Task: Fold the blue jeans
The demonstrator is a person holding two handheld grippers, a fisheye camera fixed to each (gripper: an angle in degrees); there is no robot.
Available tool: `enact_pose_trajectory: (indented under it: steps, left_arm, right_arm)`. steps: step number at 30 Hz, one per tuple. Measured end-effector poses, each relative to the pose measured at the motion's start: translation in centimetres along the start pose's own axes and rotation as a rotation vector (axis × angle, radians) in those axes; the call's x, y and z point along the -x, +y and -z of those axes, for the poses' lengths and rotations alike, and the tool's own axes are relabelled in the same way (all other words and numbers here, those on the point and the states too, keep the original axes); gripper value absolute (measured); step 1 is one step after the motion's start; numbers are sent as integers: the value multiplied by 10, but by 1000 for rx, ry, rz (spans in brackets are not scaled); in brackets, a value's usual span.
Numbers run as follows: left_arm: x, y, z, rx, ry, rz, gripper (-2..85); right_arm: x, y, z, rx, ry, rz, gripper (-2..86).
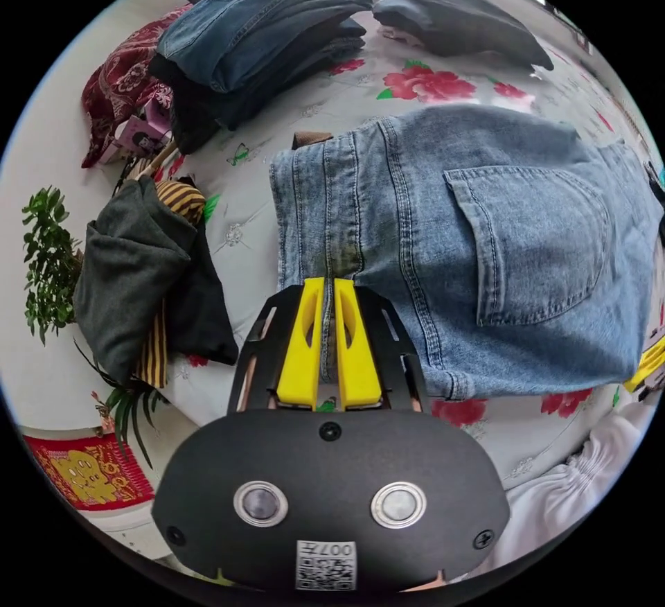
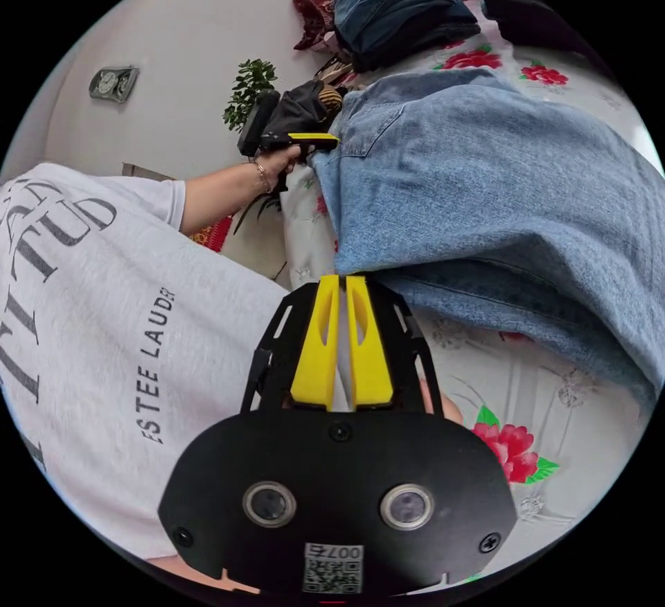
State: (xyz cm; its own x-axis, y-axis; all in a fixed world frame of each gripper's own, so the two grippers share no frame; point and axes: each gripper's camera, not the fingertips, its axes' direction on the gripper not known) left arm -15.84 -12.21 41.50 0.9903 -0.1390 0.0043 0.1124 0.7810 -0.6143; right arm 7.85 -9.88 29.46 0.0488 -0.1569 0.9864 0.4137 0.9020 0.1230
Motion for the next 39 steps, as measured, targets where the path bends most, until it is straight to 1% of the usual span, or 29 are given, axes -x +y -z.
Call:
enact_pose_trajectory:
  steps: [2, 4, 6, 8, 9, 11, 12, 13, 14, 15, 17, 19, 21, 22, 23, 24, 25, 28, 29, 30, 31, 33, 34, 35, 39]
  left_arm:
    - [6, 1, 3, -6, 1, 65, 42]
    - [9, 6, 15, -24, -14, 121, 49]
    - [10, 18, 35, -72, -45, 179, 54]
    - [4, 34, 51, -130, 3, 231, 62]
    - [3, 38, 52, -140, 26, 244, 65]
    - [4, 40, 39, -127, 137, 323, 83]
    - [5, 38, 33, -114, 165, 345, 90]
    - [5, 32, 22, -85, 208, 388, 104]
    - [2, 24, 15, -76, 220, 400, 113]
    - [-1, 18, 12, -71, 209, 395, 115]
    - [-23, -6, -7, 6, 91, 312, 113]
    - [-39, -18, -16, 17, 37, 246, 104]
    - [-51, -32, -22, 62, 12, 216, 75]
    - [-66, -41, -24, 106, -51, 166, 59]
    - [-86, -45, -28, 156, -159, 81, 49]
    - [-96, -44, -31, 180, -211, 38, 46]
    - [-104, -36, -36, 213, -263, 24, 43]
    - [-82, 3, -35, 265, -214, 223, 42]
    - [-76, 20, -35, 285, -213, 268, 43]
    - [-75, 27, -35, 296, -225, 271, 44]
    - [-77, 38, -38, 324, -258, 258, 46]
    - [-78, 52, -41, 337, -284, 264, 49]
    - [-77, 59, -41, 326, -275, 293, 50]
    - [-74, 63, -39, 311, -255, 323, 51]
    - [-66, 68, -24, 274, -233, 351, 53]
  right_arm:
    - [6, -8, -9, 53, 21, 1, 16]
    - [6, -8, 8, 17, 0, -28, 24]
    - [3, 2, 41, -93, 54, -79, 30]
    - [-12, 25, 99, -256, 238, -207, 36]
    - [-18, 33, 115, -299, 304, -259, 37]
    - [-52, 77, 185, -515, 529, -534, 42]
    - [-62, 90, 201, -571, 564, -617, 43]
    - [-81, 118, 230, -671, 610, -777, 45]
    - [-97, 143, 254, -774, 632, -898, 47]
    - [-104, 155, 263, -827, 635, -943, 49]
    - [-130, 179, 291, -978, 574, -1050, 55]
    - [-141, 172, 302, -1041, 547, -1037, 56]
    - [-153, 149, 305, -981, 556, -1051, 50]
    - [-156, 129, 304, -893, 605, -1088, 37]
    - [-148, 107, 303, -829, 708, -1072, 26]
    - [-141, 96, 303, -808, 756, -1035, 22]
    - [-123, 76, 302, -794, 824, -934, 15]
    - [-83, 40, 292, -757, 889, -722, 7]
    - [-76, 29, 285, -748, 876, -643, 6]
    - [-76, 25, 282, -742, 857, -613, 5]
    - [-80, 19, 275, -732, 796, -585, 5]
    - [-102, 13, 263, -711, 673, -632, 6]
    - [-118, 11, 254, -683, 616, -715, 6]
    - [-127, 8, 248, -673, 586, -753, 8]
    - [-120, -3, 241, -707, 580, -738, 20]
